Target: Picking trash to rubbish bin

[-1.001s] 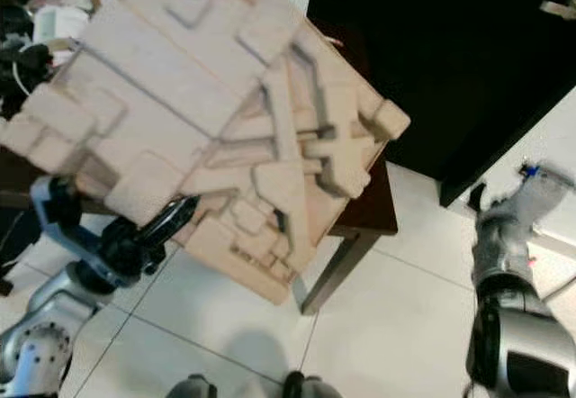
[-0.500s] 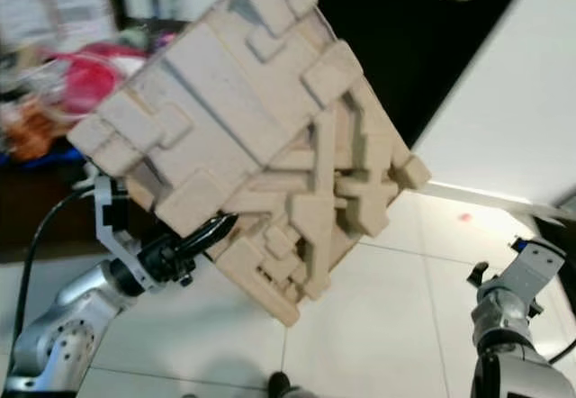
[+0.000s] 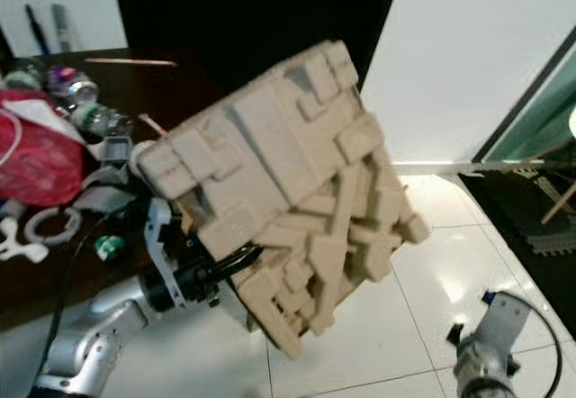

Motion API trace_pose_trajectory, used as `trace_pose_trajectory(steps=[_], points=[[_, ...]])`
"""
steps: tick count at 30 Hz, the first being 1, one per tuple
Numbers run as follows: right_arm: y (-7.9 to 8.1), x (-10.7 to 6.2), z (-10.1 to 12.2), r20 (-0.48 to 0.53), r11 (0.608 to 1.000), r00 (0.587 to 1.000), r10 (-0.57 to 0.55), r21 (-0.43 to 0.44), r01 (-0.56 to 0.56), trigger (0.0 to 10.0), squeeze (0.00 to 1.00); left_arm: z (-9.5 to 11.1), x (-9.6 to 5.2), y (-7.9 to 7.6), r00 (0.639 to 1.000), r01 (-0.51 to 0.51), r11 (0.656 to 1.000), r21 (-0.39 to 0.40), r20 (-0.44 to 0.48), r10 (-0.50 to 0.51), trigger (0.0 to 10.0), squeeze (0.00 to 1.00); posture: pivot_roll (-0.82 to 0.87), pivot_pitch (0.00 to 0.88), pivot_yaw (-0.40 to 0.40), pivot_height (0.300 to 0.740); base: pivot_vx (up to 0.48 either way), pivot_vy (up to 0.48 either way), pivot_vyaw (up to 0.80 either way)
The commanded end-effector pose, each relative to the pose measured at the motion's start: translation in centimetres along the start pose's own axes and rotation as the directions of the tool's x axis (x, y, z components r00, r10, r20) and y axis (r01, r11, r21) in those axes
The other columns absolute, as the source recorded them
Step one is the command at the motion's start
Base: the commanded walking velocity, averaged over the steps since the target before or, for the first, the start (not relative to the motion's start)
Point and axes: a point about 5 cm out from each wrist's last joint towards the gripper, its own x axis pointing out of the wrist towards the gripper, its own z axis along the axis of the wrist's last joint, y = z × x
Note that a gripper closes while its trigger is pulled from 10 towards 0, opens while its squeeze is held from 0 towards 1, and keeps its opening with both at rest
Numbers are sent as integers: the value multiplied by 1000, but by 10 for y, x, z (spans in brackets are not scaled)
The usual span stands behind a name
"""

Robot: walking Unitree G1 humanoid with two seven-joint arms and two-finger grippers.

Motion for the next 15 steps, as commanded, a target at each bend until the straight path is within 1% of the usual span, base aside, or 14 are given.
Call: trace_pose_trajectory(steps=[1,4,6,7,10,11,13,14,15], points=[[-14,-1,-17,-52,998,998,-37,-56,34,10000,0,2,10,-4,999,25,1000,8,40,-25,10000,0,193,104,-111,740,0,0,-788],[-20,-5,-43,-121,994,992,-31,-107,18,10000,0,3,15,0,998,2,1000,5,63,-2,10000,0,188,101,-108,740,0,0,-788],[-20,-5,-43,-121,994,992,-31,-107,18,10000,0,3,15,0,998,2,1000,5,63,-2,10000,0,188,101,-108,740,0,0,-788],[-20,-6,-48,-135,992,990,-25,-124,8,10000,0,4,15,0,997,-4,1000,2,72,4,10000,0,187,99,-108,740,0,0,-788],[-15,-12,-69,-196,974,980,16,-218,-60,10000,0,0,18,7,997,-50,999,6,67,50,10000,0,179,90,-103,740,0,0,-788],[-15,-12,-69,-196,974,980,16,-218,-60,10000,0,0,18,7,997,-50,999,6,67,50,10000,0,179,90,-103,740,0,0,-788],[-11,-16,-80,-228,952,972,47,-285,-113,10000,0,-4,19,9,997,-55,998,-9,60,56,10000,0,178,89,-102,740,0,0,-788],[-11,-16,-80,-228,952,972,47,-285,-113,10000,0,-4,19,9,997,-55,998,-9,60,56,10000,0,178,89,-102,740,0,0,-788],[-8,-18,-85,-244,938,968,64,-318,-142,10000,0,-8,20,8,997,-52,998,-21,56,53,10000,0,174,83,-98,740,0,0,-788]])
